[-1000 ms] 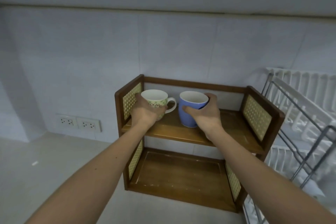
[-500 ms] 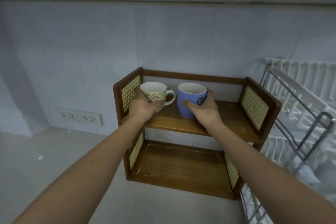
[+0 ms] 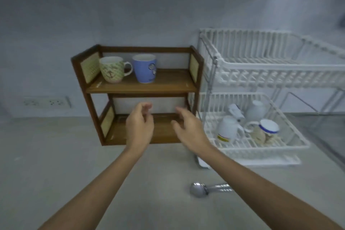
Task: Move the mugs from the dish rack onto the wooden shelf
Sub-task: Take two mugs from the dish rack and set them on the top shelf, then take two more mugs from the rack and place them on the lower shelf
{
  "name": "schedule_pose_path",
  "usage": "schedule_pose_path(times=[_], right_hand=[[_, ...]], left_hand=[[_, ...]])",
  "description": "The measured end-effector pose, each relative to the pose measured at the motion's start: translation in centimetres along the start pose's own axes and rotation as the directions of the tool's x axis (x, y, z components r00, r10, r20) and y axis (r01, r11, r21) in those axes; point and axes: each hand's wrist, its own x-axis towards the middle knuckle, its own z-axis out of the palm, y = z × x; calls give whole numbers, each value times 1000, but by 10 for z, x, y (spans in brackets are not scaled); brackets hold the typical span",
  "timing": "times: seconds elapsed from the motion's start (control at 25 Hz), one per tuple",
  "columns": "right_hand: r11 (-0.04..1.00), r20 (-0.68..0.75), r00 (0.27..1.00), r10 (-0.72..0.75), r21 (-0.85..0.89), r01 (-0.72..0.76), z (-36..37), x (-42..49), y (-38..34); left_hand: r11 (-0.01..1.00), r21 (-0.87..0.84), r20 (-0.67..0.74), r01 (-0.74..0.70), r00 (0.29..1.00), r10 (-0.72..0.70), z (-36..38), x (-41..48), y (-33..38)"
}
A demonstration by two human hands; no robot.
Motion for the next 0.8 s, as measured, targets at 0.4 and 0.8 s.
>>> schedule_pose_path(times=[0.4,0.8], right_hand=[[919,-104,963,249,-289,-269,-127,-86,146],[-7,400,864,305,-907,422,-171,-13,242]], left_hand=[[755,-45,629,-654,568,530,116,-92,53],[-662,-1,992,-750,-82,92,249,-36,53]])
